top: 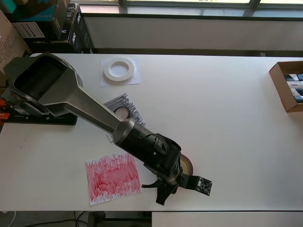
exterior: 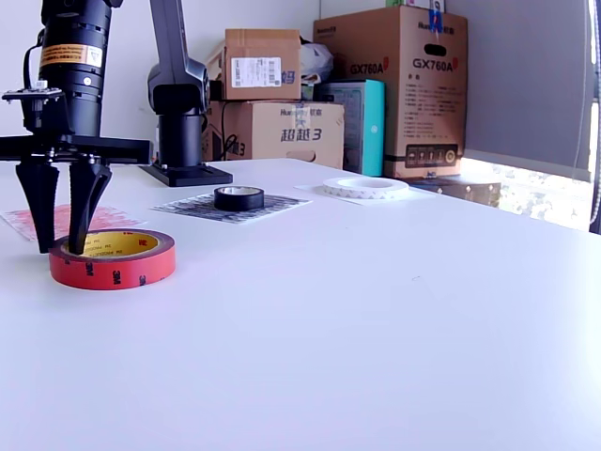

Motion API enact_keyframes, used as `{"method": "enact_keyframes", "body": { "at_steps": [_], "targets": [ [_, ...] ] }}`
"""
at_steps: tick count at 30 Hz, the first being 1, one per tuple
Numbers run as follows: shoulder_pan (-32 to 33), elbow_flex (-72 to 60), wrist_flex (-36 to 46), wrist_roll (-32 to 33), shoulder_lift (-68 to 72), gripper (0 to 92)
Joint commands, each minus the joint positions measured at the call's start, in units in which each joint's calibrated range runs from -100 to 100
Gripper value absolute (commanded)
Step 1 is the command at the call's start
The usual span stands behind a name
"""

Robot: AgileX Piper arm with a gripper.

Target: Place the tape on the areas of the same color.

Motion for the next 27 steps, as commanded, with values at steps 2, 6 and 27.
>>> {"method": "enact_keyframes", "body": {
  "at_steps": [2,6,27],
  "targets": [
    [-0.31,0.42,0.5,0.32,-0.06,0.2],
    [-0.31,0.33,0.41,0.32,-0.15,0.0],
    [7.82,6.33,0.84,0.65,-16.52,0.1]
  ]
}}
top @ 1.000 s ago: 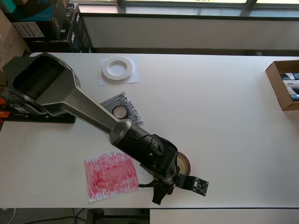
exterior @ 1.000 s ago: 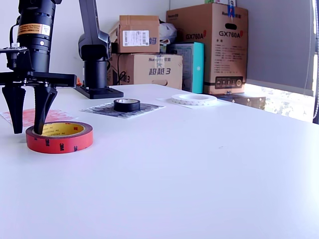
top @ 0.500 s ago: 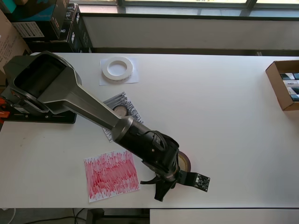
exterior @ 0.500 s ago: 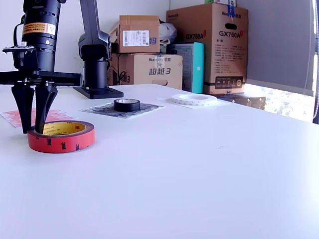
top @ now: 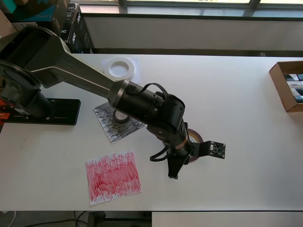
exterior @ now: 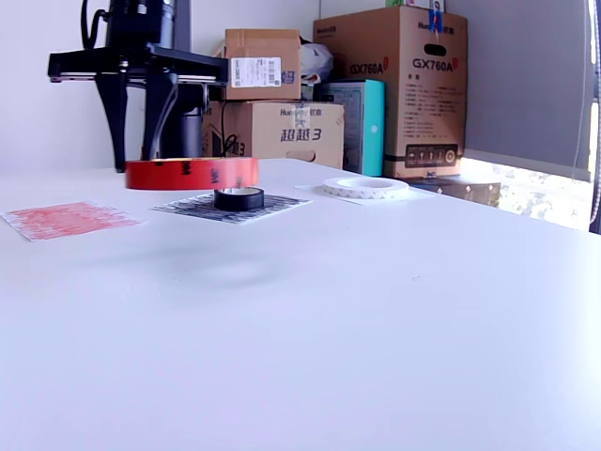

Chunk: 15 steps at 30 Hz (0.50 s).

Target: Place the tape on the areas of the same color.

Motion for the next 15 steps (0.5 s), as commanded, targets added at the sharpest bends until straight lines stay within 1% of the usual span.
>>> {"method": "enact_keyframes", "body": {
  "at_steps": [1,7,15],
  "targets": [
    [1.47,4.66,-0.71,1.14,-6.18,0.1],
    [1.23,13.48,-1.39,1.55,-15.07,0.1],
    [-2.87,20.11,-1.48,1.31,-22.84,0.1]
  ]
}}
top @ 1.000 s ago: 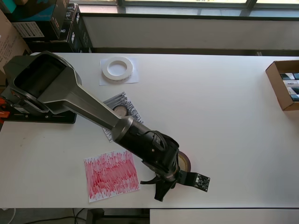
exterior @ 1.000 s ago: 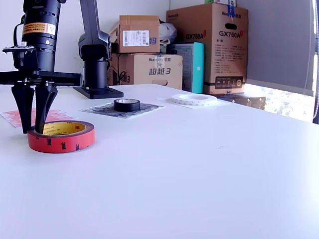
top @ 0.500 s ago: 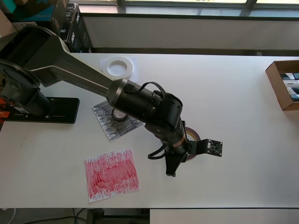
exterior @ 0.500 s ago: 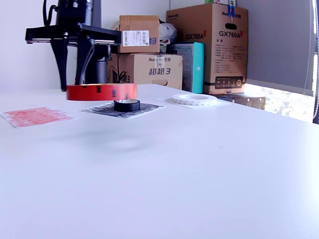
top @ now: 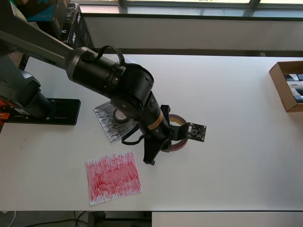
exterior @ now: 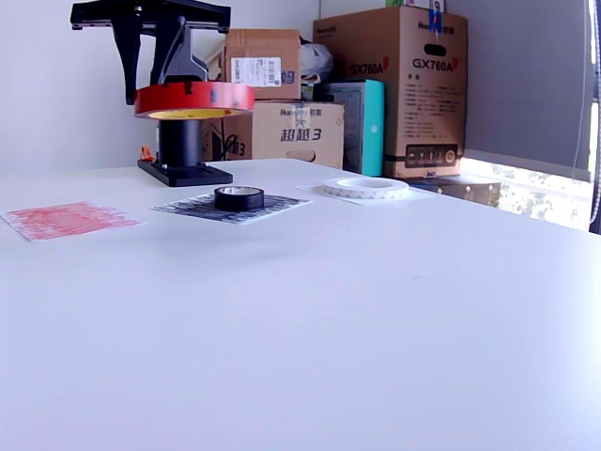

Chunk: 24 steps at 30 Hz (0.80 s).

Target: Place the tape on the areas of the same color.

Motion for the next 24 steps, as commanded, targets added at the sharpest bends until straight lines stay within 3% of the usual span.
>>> {"method": "enact_keyframes", "body": {
  "at_steps": [1,15,24],
  "targets": [
    [-2.35,3.55,-0.15,-0.48,-4.2,0.1],
    [-15.53,4.09,-0.06,-0.89,-4.58,0.1],
    [-21.84,11.36,-1.0,-0.89,-4.77,0.1]
  ]
}}
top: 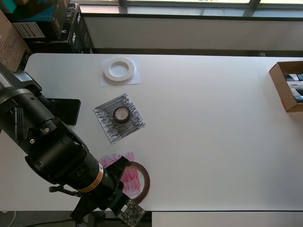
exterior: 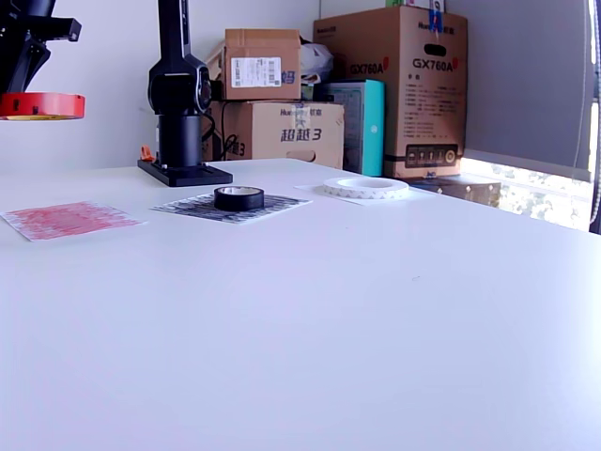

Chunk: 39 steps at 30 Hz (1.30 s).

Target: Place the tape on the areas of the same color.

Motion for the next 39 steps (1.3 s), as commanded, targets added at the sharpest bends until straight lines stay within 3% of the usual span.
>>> {"method": "enact_keyframes", "body": {
  "at_steps": [1,8,17,39],
  "targets": [
    [-3.2,3.9,-1.67,-0.06,0.55,0.1],
    [-6.04,12.36,-10.84,-3.26,-1.04,0.1],
    [-4.62,24.44,-16.86,-5.14,-9.36,0.1],
    [-2.09,25.8,-18.22,-6.2,-5.9,0.1]
  ]
}}
